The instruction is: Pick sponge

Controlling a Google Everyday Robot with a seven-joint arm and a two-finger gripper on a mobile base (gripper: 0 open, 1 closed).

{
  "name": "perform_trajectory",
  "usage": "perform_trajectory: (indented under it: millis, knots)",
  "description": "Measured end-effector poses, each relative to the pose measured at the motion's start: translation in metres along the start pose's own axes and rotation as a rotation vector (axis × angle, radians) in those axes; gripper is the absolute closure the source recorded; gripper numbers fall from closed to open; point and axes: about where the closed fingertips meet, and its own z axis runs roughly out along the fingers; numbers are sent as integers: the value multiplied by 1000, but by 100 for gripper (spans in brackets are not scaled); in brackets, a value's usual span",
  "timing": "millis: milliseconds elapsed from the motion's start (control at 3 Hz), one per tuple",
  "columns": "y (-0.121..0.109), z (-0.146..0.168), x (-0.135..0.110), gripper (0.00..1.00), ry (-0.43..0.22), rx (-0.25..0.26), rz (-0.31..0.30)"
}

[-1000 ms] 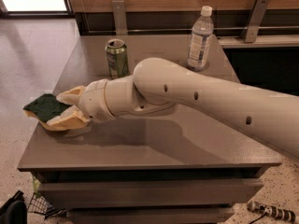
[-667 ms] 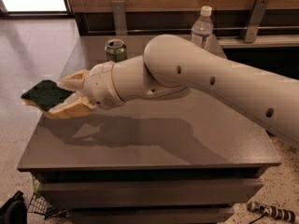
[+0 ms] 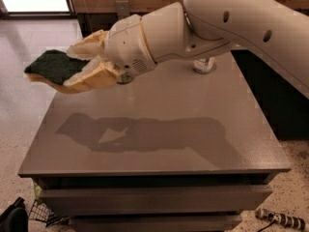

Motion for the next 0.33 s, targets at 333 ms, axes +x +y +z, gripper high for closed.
perform_trajectory:
  millis: [333]
  knots:
    - [-6,-21,-7,100,9,4,-14]
